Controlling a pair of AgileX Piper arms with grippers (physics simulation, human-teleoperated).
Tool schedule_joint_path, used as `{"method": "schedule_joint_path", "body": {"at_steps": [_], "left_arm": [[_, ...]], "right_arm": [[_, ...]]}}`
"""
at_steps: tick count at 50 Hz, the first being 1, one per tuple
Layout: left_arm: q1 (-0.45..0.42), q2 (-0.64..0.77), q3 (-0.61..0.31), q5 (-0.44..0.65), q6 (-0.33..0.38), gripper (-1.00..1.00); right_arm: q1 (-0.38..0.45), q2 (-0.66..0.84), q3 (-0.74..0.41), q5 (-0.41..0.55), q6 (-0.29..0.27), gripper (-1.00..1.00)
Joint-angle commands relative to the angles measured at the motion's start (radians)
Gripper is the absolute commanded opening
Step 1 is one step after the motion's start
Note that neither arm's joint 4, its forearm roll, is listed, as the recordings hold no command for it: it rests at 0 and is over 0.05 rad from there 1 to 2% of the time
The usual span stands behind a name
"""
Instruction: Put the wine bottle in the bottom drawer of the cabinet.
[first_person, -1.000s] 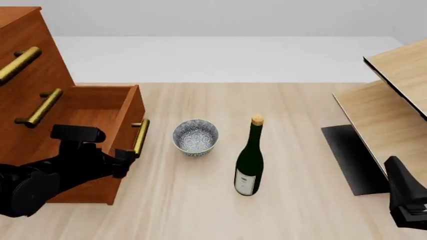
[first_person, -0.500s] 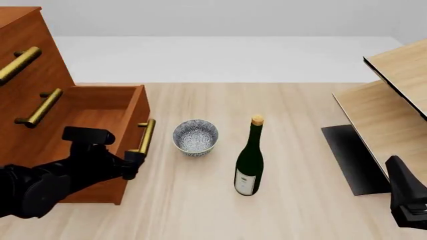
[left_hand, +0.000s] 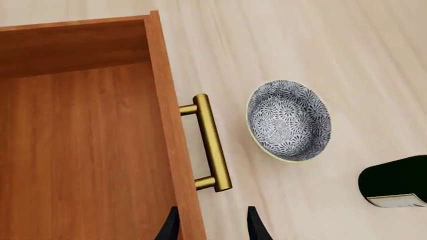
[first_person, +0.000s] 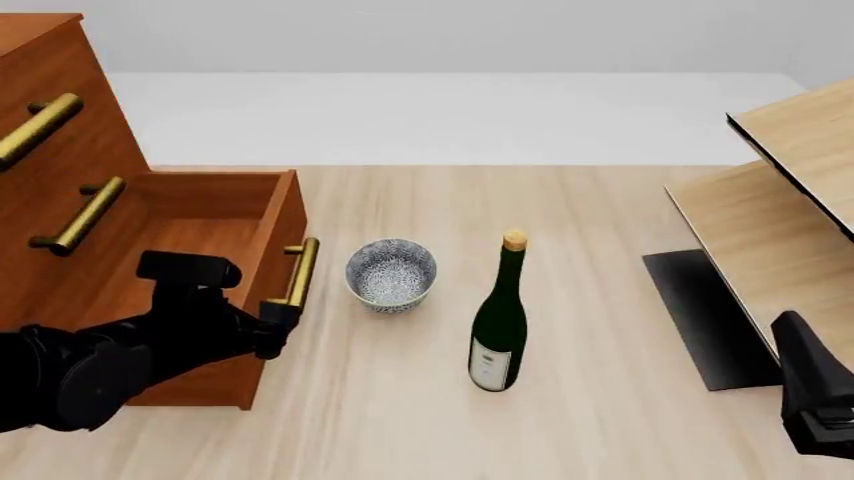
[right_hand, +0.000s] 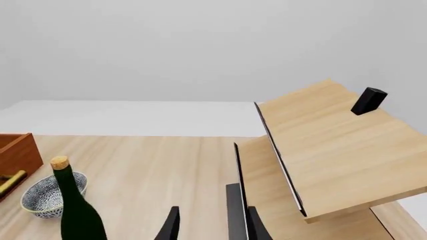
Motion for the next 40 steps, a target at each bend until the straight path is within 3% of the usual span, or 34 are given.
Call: {"method": "schedule_joint_path", "body": {"at_steps": [1, 24, 40], "left_arm": [[-0.062, -0.022, -0.020, 0.013, -0.037, 1.00], [-0.005, -0.219, -0.075, 0.183, 0.088, 1.00], [-0.024, -0.364, -0.145, 0.324, 0.098, 1.00]], "right_arm": [[0.000, -0.001, -0.001, 0.000, 0.001, 1.00], [0.006, -0.001, -0.002, 0.001, 0.000, 1.00], [0.007, -0.001, -0.001, 0.001, 0.000, 1.00]]}}
